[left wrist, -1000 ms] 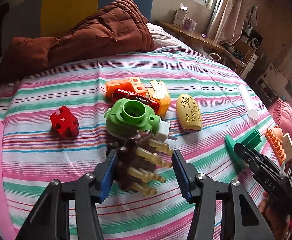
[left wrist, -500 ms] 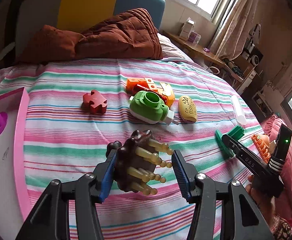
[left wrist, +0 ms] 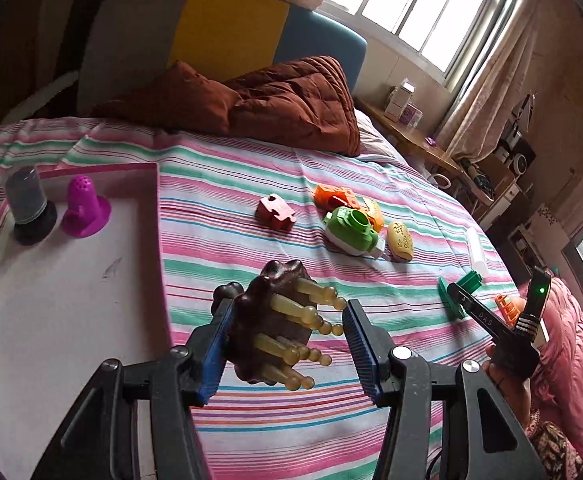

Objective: Organize rigid objects
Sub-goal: 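Grasp the brown pegged toy with left tool and place it in tray while right holds green holder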

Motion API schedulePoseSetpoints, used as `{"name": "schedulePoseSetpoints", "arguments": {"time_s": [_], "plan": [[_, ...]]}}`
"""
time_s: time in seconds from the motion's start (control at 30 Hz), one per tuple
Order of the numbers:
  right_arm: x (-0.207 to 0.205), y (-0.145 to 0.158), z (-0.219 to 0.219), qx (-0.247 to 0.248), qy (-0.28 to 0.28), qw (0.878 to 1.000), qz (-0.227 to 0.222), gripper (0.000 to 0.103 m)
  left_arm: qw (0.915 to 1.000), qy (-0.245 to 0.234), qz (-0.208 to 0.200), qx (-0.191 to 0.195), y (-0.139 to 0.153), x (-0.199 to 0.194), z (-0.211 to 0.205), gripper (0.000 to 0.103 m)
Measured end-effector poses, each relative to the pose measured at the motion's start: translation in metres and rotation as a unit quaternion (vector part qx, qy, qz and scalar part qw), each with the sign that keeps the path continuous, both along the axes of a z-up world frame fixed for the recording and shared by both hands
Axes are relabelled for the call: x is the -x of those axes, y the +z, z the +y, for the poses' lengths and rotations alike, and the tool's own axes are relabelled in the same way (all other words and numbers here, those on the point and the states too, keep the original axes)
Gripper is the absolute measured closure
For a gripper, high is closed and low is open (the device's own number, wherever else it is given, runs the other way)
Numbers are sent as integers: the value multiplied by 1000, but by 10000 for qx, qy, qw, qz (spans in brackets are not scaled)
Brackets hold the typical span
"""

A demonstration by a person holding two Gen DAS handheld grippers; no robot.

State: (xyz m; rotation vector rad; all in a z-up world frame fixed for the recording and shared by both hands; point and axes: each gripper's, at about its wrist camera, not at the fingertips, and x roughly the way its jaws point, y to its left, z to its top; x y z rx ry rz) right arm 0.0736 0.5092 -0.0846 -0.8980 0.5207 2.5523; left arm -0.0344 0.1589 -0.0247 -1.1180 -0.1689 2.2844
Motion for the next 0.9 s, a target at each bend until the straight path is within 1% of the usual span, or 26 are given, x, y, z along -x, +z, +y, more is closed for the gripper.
{"name": "schedulePoseSetpoints", "arguments": {"time_s": [0.1, 0.2, 0.27, 0.33, 0.4, 0.43, 0.47, 0.5, 0.53, 0.63, 0.73, 0.77, 0.9], "plan": [[1, 0, -2, -54, 10, 10000, -31, 68, 9997, 224, 80, -58, 4, 5, -24, 48], [3, 0, -3, -79, 12, 9999, -78, 68, 9980, 533, 300, 144, 7, 14, -48, 48], [3, 0, -3, -90, 20, 9999, -103, 68, 9960, 754, 361, 307, 5, 22, -65, 48], [4, 0, -4, -110, 15, 9999, -129, 68, 9943, 942, 323, 385, 0, 32, -82, 48], [4, 0, -5, -145, 3, 9998, -148, 68, 9926, 1131, 187, 395, -7, 45, -99, 48], [4, 0, -5, -164, -4, 9997, -158, 68, 9915, 1226, 136, 407, -10, 51, -106, 53], [4, 0, -5, -177, -6, 9997, -170, 68, 9905, 1298, 92, 455, -13, 56, -113, 67], [5, 0, -6, -188, -7, 9996, -186, 68, 9891, 1371, 0, 544, -16, 64, -119, 65], [5, 0, -7, -206, -10, 9996, -197, 68, 9874, 1470, -34, 583, -19, 69, -124, 68], [6, 0, -7, -239, -4, 9994, -236, 68, 9870, 1492, -42, 589, -21, 79, -135, 66], [6, 0, -8, -264, -3, 9993, -265, 68, 9845, 1540, 134, 832, -18, 84, -136, 65], [7, 0, -8, -275, -4, 9992, -272, 68, 9828, 1578, 228, 932, -16, 84, -136, 64], [7, 0, -10, -312, -8, 9990, -308, 68, 9759, 1737, 518, 1218, -10, 88, -143, 63]]}}
